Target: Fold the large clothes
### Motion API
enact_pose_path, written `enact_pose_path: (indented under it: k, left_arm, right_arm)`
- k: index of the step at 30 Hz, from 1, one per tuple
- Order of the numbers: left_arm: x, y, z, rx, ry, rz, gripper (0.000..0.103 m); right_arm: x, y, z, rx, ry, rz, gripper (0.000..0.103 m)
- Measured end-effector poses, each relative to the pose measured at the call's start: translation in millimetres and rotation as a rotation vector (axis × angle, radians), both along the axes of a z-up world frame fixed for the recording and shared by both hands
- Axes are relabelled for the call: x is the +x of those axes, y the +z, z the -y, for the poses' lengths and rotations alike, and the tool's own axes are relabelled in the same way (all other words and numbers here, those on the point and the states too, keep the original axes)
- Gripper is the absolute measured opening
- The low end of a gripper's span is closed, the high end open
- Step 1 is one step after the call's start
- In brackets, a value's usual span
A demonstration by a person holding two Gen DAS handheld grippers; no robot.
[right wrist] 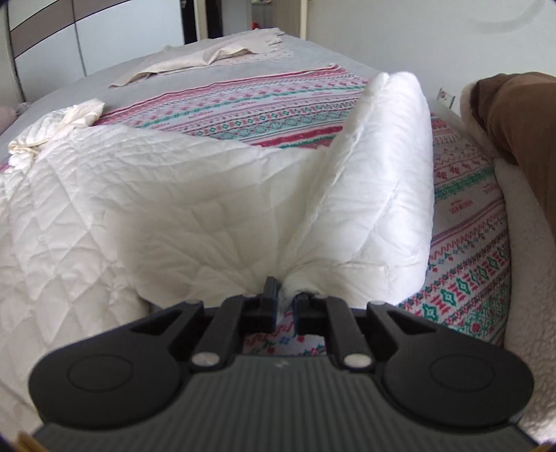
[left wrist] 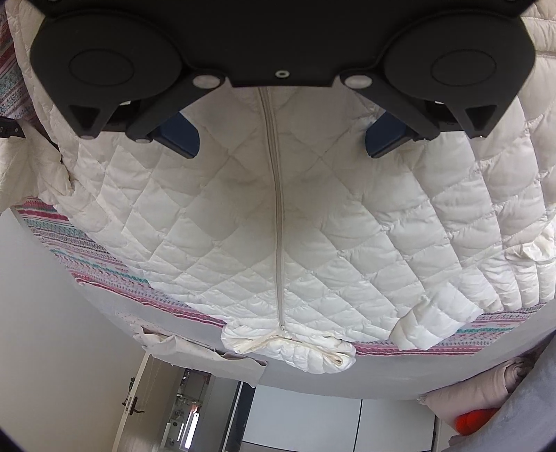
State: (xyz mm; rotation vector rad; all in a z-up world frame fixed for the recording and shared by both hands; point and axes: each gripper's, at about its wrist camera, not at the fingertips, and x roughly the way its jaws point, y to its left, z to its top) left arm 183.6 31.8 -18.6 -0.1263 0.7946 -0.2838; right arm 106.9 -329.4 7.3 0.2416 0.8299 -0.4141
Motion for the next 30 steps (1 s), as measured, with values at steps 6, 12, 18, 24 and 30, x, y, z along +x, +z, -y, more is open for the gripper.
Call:
enact_pose_path:
  k: [6,12,18,24,30]
  left_arm:
    - [3,1,1,-0.012,0.010,-0.012,0.103]
    - [3,0,3,-0.008,0.012,-0.015,0.103]
    - [2,0,3,-0.001,0.008,-0.012,0.103]
    - [3,-1,2,-0.010,0.009,-0.017,0.103]
    - [3,-2,3,-0.013,0.009,-0.021,0.103]
  right_arm:
    - [-40,26,46,0.253,-0.153,0.188,0.089]
    - [-53,34,63,0.235,-0.262,0.250,0.100]
    - [-22,3,90,0.229,-0.446,0.275,0.096]
    - [28,8,47,-0.222,-0.315,0.209,0.019]
    - [65,4,-48,-1.059,-0.180,0.042,0.019]
